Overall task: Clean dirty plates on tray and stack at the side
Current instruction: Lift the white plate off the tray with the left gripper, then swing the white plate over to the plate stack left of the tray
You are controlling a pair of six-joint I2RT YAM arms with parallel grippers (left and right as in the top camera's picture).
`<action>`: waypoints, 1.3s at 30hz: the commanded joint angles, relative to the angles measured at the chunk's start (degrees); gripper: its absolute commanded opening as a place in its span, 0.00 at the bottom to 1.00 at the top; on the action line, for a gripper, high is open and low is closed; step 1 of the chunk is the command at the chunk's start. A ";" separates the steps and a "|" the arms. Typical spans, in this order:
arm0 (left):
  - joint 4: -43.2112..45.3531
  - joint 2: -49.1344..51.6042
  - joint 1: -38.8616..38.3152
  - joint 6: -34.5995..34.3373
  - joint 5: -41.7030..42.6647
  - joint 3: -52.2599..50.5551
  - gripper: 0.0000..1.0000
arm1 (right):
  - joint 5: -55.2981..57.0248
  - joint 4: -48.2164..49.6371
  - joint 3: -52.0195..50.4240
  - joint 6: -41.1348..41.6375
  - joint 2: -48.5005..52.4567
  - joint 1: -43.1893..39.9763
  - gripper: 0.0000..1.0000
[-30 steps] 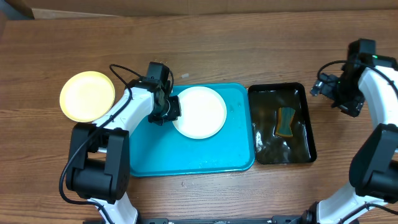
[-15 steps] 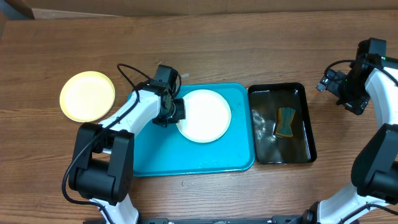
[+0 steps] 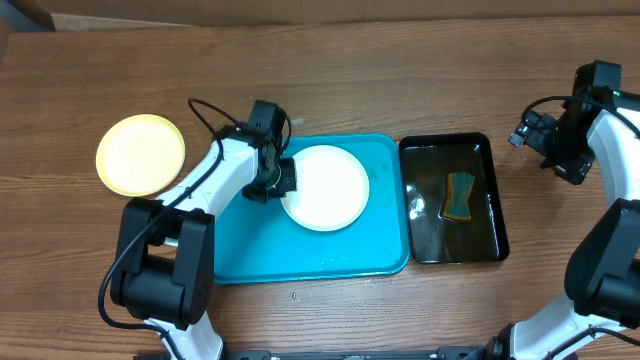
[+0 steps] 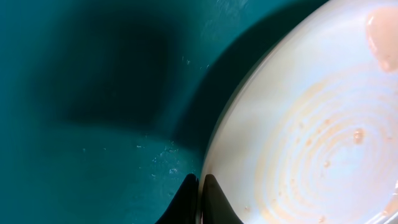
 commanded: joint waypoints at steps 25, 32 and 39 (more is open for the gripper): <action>-7.06 0.09 -10.71 1.81 -7.04 27.39 0.04 | -0.28 0.35 0.85 0.24 -0.76 0.00 1.00; -2.49 0.09 -23.54 1.95 -26.10 27.39 0.04 | -0.28 0.35 0.85 0.24 -0.74 0.00 1.00; -1.79 0.09 -37.59 4.07 -54.29 27.39 0.04 | -0.28 0.35 0.85 0.22 -0.74 0.00 1.00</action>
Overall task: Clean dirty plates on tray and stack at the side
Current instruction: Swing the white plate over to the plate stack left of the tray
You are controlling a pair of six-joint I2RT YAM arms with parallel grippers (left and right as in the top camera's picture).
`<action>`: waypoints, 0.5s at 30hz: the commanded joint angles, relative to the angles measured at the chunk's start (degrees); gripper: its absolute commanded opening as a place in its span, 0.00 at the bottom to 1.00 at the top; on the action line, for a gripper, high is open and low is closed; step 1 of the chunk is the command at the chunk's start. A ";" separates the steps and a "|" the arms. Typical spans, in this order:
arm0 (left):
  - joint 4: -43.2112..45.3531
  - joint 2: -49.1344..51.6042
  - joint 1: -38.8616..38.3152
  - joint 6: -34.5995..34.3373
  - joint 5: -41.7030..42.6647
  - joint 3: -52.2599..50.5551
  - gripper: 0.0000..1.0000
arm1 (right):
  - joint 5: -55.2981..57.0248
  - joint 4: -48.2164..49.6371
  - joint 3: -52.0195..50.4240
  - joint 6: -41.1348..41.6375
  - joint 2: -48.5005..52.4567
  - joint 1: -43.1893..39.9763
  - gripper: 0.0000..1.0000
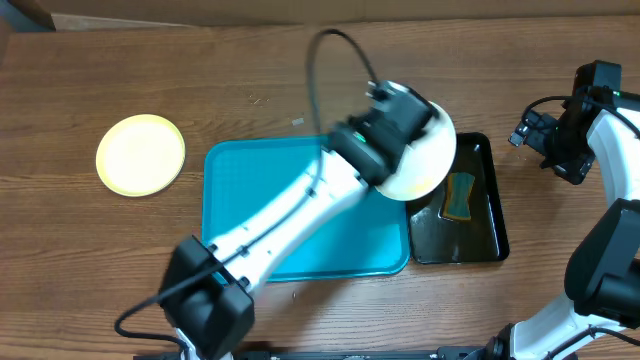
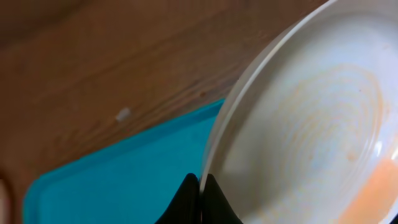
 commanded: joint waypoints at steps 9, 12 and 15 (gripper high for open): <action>7.45 0.07 -16.15 11.93 -42.58 1.75 0.04 | -0.31 0.20 0.85 0.24 -0.74 0.00 1.00; 10.78 0.07 -17.66 15.67 -47.30 1.73 0.04 | -0.31 0.20 0.85 0.24 -0.74 0.00 1.00; 14.21 0.07 -18.40 18.97 -50.31 1.75 0.04 | -0.31 0.20 0.85 0.26 -0.74 0.00 1.00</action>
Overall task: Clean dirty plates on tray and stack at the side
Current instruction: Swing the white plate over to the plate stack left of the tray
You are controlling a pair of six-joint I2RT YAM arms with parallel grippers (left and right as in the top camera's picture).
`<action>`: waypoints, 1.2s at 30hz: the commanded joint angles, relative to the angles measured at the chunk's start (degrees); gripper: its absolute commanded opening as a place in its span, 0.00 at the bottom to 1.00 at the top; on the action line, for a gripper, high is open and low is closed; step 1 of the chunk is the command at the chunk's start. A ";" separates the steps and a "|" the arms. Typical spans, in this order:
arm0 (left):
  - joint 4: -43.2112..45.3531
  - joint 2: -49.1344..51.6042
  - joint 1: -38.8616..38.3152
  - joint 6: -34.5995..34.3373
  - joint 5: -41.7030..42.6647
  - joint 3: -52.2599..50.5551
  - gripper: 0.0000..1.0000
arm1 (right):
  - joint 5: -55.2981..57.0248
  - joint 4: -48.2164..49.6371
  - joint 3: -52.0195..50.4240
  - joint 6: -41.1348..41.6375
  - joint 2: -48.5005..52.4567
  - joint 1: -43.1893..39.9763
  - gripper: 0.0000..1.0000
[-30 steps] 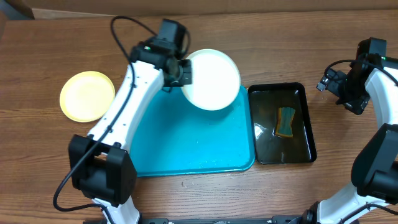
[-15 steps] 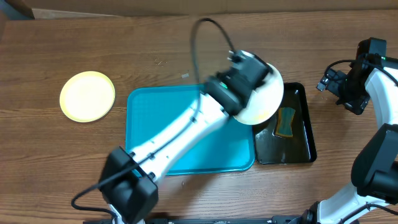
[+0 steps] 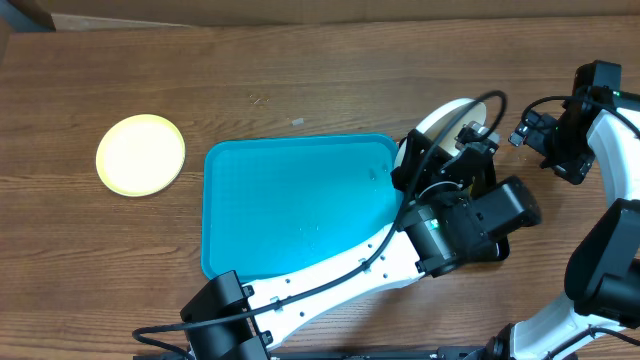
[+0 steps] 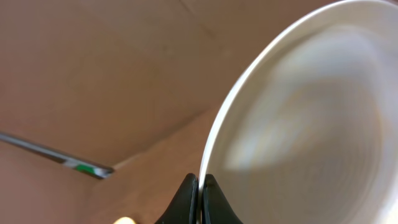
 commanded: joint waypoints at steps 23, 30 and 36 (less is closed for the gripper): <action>-8.83 0.68 32.57 -23.17 74.99 0.48 0.04 | -0.28 0.20 0.85 0.24 -0.74 0.00 1.00; -17.64 0.68 57.31 -23.78 83.73 0.46 0.04 | -0.28 0.20 0.85 0.24 -0.74 0.00 1.00; -25.03 0.68 75.49 -22.60 77.94 0.46 0.04 | -0.28 0.20 0.85 0.24 -0.74 0.00 1.00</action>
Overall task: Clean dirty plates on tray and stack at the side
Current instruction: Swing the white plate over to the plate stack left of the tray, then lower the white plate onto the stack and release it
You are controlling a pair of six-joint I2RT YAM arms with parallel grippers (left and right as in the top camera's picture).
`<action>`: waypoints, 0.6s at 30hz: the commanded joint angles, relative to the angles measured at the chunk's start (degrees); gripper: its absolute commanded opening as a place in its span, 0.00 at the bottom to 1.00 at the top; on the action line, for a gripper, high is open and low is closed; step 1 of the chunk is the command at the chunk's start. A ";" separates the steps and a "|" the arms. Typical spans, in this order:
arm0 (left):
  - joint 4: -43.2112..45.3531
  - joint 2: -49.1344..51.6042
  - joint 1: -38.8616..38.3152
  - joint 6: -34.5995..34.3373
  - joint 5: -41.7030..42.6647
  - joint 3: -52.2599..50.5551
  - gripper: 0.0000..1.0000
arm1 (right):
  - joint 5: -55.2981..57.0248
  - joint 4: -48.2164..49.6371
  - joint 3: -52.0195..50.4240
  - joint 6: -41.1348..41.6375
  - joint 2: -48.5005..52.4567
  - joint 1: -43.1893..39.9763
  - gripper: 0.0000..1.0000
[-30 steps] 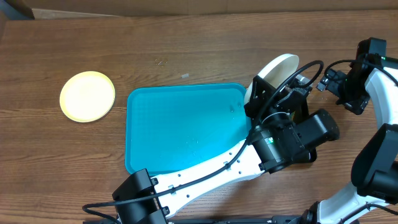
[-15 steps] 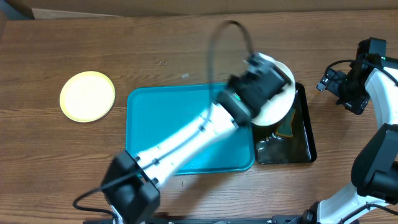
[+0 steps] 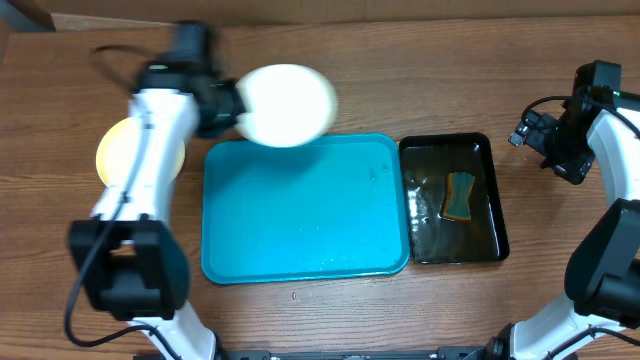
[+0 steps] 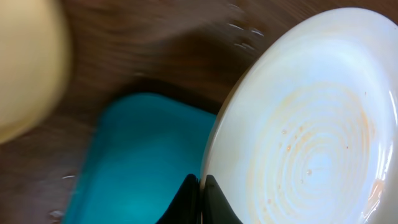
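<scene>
My left gripper (image 3: 232,112) is shut on the rim of a white plate (image 3: 288,104), held in the air over the tray's far left edge. In the left wrist view the plate (image 4: 311,130) still carries faint orange rings and droplets, with the black fingertips (image 4: 200,199) pinching its edge. A yellow plate (image 3: 122,155) lies on the table at the left, partly behind the left arm; it shows as a pale blur (image 4: 25,62) at the wrist view's left. The teal tray (image 3: 305,210) holds no plate. My right gripper (image 3: 530,128) hangs at the far right, its jaws unreadable.
A black basin (image 3: 490,215) of water with a sponge (image 3: 459,196) in it stands right of the tray. A cardboard edge runs along the table's far side.
The left arm has swung from over the black basin at the right to the tray's far left corner, carrying the white plate. The right arm has not moved.
My left gripper first pinched the white plate's rim on the tray. Then the plate was in the air by the tray's far right corner, then tilted over the basin. Now it hangs near the yellow plate at the left, still streaked.
</scene>
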 commanded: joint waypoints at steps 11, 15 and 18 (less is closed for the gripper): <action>-3.72 0.35 27.71 -0.15 -8.28 -0.02 0.04 | -0.31 0.17 0.85 0.22 -0.74 -0.02 1.00; -3.76 0.35 29.97 -0.15 -9.25 -0.31 0.04 | -0.31 0.17 0.85 0.22 -0.74 -0.02 1.00; -3.08 0.35 30.32 -0.17 -11.34 -1.42 0.04 | -0.31 0.17 0.85 0.22 -0.74 -0.02 1.00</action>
